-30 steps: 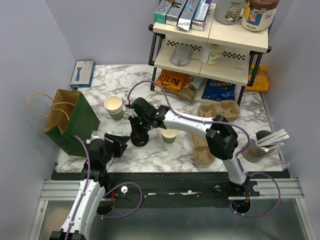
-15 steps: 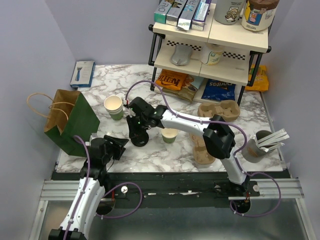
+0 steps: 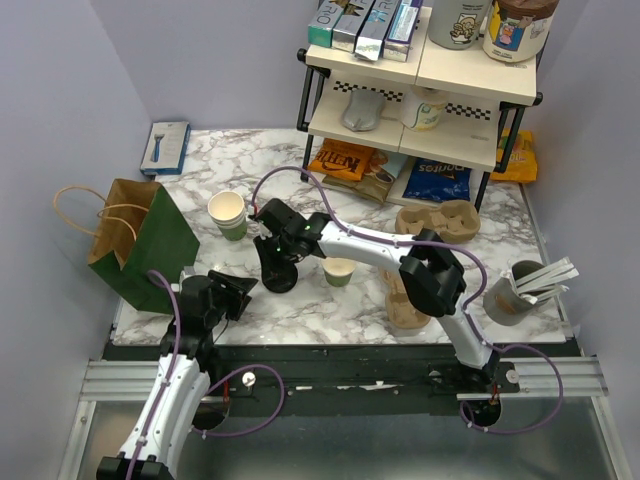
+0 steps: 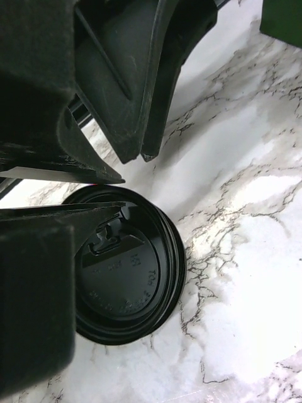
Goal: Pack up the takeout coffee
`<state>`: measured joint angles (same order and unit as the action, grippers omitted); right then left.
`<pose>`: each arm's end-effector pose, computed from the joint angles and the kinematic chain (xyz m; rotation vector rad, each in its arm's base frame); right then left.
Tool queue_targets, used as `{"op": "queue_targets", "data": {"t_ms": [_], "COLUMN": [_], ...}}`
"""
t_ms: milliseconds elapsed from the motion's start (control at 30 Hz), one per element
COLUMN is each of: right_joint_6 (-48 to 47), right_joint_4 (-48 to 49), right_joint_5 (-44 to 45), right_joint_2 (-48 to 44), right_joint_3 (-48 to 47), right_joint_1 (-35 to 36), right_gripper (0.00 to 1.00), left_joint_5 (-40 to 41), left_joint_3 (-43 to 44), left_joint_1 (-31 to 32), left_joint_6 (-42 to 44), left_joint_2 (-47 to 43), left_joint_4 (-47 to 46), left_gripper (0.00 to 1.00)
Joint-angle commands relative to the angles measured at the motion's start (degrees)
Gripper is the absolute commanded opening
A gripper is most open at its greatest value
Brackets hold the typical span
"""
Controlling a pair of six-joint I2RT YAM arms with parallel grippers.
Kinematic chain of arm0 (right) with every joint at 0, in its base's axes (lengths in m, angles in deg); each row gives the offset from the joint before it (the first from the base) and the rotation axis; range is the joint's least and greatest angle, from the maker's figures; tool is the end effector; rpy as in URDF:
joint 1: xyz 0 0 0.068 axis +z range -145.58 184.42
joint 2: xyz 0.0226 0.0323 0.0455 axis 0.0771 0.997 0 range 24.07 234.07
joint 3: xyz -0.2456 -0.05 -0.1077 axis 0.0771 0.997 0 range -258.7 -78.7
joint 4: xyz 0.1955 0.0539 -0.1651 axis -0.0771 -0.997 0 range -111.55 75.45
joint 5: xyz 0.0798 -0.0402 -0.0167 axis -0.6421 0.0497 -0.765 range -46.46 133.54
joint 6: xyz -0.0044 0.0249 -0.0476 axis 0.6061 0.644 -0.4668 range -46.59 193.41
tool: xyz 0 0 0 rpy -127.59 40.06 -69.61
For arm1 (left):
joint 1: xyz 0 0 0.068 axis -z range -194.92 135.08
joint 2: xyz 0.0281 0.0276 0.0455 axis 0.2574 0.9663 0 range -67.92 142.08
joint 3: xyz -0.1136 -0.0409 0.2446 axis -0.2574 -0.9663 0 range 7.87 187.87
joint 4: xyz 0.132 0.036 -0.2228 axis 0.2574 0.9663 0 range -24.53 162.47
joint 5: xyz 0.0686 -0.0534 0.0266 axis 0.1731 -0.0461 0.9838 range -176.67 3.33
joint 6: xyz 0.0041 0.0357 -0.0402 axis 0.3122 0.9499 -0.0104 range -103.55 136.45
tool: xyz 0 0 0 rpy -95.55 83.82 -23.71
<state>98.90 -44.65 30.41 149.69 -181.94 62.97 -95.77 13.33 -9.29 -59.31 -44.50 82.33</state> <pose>0.2484 0.4217 0.2041 -0.8630 2.5397 0.8386 0.1179 -0.0173 0.1376 -1.2650 1.9714 -0.9386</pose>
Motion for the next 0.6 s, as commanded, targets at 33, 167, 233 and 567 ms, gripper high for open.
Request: {"op": "queue_targets", "data": {"t_ms": [33,167,233,567], "right_joint_6": [0.3,0.8,1.2,2.4], "right_joint_4": [-2.1,-0.6,-0.1,1.6], "right_joint_5": [0.5,1.0,0.9,-1.9], "right_joint_2": [1.9,0.6,-0.2,-2.7], "right_joint_3": [-2.1,-0.6,-0.1,2.0], "right_joint_1": [0.5,0.5,0.5,0.5], "right_gripper": [0.22,0.01,0.01,0.01], "left_joint_5": [0.2,-0.5,-1.3,-3.7], "left_joint_3": [1.1,0.8,0.6,-1.9], "left_joint_1": [0.0,0.0,0.0,0.0], "left_joint_6": [1.2,1.4,1.6,-0.1], "left_joint_2": [0.8,1.4,1.8,-1.4], "left_joint_4": [0.5,-1.0,-2.1,-5.9], "left_gripper": [0.64,0.64,0.64,0.65]}}
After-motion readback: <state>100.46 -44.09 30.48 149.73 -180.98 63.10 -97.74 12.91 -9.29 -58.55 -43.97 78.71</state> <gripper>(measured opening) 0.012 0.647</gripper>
